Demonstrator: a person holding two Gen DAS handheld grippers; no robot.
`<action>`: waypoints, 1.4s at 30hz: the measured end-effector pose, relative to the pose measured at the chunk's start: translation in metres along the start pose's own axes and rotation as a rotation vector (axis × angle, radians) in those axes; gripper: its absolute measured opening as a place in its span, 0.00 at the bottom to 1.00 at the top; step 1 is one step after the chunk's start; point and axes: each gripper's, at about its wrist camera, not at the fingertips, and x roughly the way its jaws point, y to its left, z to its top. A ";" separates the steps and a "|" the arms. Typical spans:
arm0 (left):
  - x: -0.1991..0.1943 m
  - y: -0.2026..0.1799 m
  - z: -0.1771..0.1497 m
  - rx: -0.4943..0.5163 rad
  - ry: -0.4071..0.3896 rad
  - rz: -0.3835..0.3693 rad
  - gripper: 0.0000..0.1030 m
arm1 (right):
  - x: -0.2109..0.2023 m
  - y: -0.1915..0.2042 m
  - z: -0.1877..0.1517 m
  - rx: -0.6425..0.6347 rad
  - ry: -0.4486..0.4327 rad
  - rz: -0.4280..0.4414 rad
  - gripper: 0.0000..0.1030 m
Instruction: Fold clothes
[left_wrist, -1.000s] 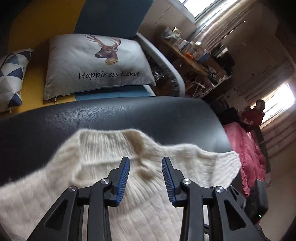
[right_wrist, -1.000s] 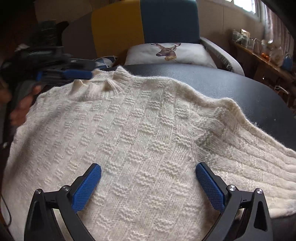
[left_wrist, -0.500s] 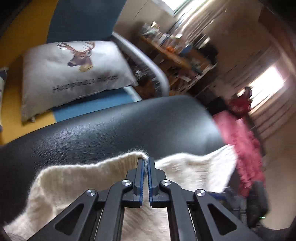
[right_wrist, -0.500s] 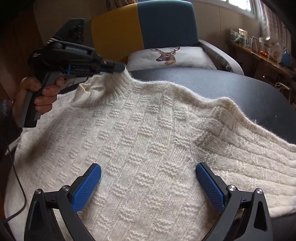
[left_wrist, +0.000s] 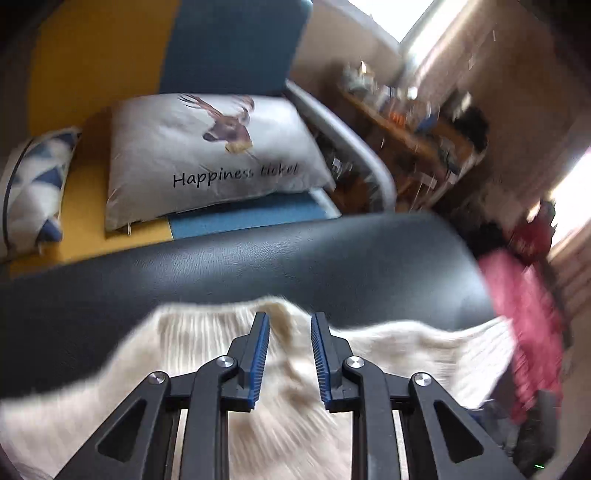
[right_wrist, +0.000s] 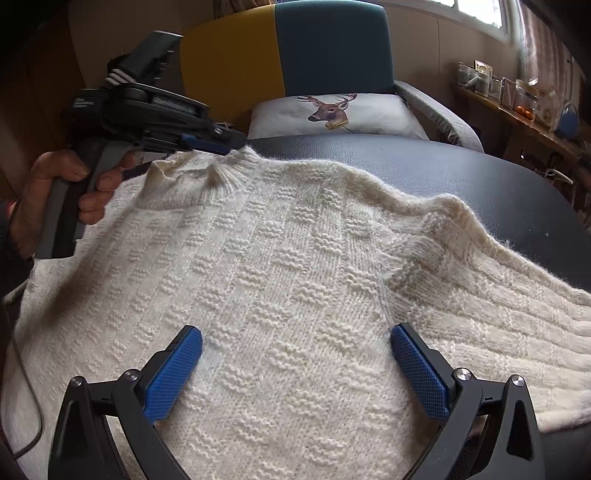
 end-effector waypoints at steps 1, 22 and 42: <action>-0.008 -0.002 -0.014 -0.003 -0.009 0.004 0.21 | 0.001 0.000 0.001 0.002 -0.001 0.002 1.00; -0.059 -0.013 -0.161 0.031 -0.032 0.084 0.23 | -0.189 -0.308 -0.102 0.971 -0.379 -0.094 0.99; -0.059 0.001 -0.164 -0.061 -0.051 -0.009 0.23 | -0.166 -0.388 -0.113 1.093 -0.404 -0.204 0.44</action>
